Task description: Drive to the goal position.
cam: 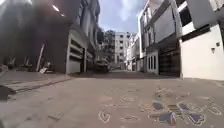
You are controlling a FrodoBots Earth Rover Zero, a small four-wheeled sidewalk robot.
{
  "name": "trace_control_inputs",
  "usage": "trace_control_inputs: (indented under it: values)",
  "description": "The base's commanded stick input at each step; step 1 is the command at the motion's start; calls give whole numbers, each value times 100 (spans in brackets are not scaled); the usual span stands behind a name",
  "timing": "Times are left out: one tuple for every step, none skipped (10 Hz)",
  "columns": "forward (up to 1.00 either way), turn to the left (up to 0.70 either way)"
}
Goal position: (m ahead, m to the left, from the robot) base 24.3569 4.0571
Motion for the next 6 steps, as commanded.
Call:
trace_control_inputs:
  values:
    - [100,-10]
    - [100,6]
    - [100,6]
    - [100,6]
    - [100,6]
    - [100,6]
